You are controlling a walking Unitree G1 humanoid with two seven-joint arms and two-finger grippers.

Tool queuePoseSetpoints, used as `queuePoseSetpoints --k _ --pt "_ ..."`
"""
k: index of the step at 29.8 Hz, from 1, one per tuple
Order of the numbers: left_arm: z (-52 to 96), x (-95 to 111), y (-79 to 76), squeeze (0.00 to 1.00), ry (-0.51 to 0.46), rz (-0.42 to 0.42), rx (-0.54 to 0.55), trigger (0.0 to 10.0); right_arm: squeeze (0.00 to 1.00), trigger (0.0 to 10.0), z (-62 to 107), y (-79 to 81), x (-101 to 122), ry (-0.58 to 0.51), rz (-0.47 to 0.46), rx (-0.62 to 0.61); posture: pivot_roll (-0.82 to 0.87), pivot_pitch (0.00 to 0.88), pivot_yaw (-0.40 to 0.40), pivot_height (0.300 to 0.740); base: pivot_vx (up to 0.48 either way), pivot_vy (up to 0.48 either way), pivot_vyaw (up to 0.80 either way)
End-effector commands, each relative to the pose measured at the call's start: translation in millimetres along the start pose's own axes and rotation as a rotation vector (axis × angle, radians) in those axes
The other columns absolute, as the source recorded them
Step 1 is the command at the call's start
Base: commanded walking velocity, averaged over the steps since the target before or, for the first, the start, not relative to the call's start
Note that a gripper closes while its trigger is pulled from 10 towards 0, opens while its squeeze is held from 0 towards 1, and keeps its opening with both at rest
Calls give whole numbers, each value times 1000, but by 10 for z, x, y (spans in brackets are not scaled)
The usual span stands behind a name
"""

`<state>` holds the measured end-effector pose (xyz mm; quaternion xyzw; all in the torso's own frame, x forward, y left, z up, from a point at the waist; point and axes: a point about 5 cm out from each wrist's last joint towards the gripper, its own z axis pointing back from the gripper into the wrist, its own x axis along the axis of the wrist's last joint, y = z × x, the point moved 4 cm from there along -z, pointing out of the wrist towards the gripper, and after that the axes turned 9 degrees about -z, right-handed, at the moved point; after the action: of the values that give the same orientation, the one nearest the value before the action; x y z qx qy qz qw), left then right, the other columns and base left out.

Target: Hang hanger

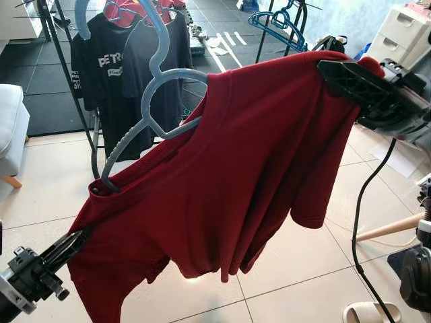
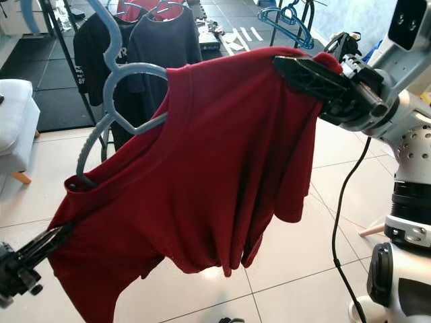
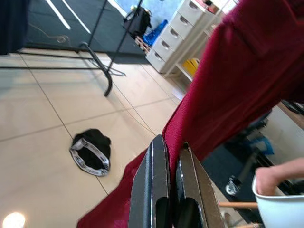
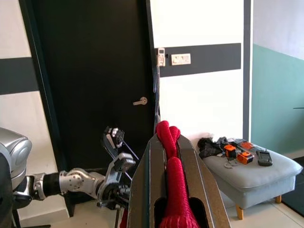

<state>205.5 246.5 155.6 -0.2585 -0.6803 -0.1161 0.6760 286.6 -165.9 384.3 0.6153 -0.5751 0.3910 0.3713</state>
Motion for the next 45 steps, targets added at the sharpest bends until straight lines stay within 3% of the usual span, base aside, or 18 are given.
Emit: queuePoseSetpoints --k 1,7,9,15,20,24,25,27,29,30,31,32,33,34,35,40,43,45 --pt "-24 -85 -48 0 38 20 -8 10000 0 0 -49 99 130 -27 62 45 -18 153 -67 740 0 0 0" --pt "-62 -149 -44 0 44 42 18 10000 0 0 -53 88 156 -50 73 40 -20 153 -67 740 0 0 0" --pt "-54 -179 58 0 31 71 91 10000 0 0 -33 78 204 -68 83 32 -21 155 -67 740 0 0 0" --pt "-32 -197 118 0 7 130 135 10000 0 0 25 59 268 -88 100 10 -20 153 -65 740 0 0 0" --pt "23 -209 275 0 -20 161 223 10000 0 0 44 52 317 -100 110 -2 -21 154 -66 740 0 0 0" --pt "24 -195 262 0 -31 158 215 10000 0 0 49 48 337 -102 113 -7 -21 154 -66 740 0 0 0" --pt "-30 -225 80 0 7 130 118 10000 0 0 55 44 360 -107 115 -9 -22 154 -69 740 0 0 0" --pt "-30 -225 80 0 7 130 118 10000 0 0 55 44 360 -107 115 -9 -22 154 -69 740 0 0 0" --pt "-99 -254 -208 0 62 81 -30 10000 0 0 57 40 363 -106 110 -7 -22 154 -69 740 0 0 0" --pt "-99 -254 -208 0 62 81 -30 10000 0 0 57 40 363 -106 110 -7 -22 154 -69 740 0 0 0" --pt "-165 -219 -366 0 60 86 -108 10000 0 0 55 41 354 -105 100 -1 -20 155 -72 740 0 0 0" --pt "-165 -219 -366 0 60 86 -108 10000 0 0 55 41 354 -105 100 -1 -20 155 -72 740 0 0 0" --pt "-225 -176 -511 447 55 87 -181 10000 0 0 52 39 346 -106 93 5 -13 155 -72 740 0 0 0" --pt "-225 -176 -511 447 55 87 -181 10000 0 0 52 39 346 -106 93 5 -13 155 -72 740 0 0 0" --pt "-277 -162 -639 1000 71 81 -247 10000 0 0 49 38 337 -111 86 11 -11 154 -72 740 0 0 0" --pt "-342 -160 -763 1000 116 36 -315 10000 0 0 4 33 265 -108 67 31 -15 154 -72 740 0 0 0" --pt "-384 -34 -729 1000 108 -51 -305 10000 0 0 -49 27 117 -56 37 45 -17 155 -73 740 0 0 0" --pt "-384 -34 -729 1000 108 -51 -305 10000 0 0 -49 27 117 -56 37 45 -17 155 -73 740 0 0 0"
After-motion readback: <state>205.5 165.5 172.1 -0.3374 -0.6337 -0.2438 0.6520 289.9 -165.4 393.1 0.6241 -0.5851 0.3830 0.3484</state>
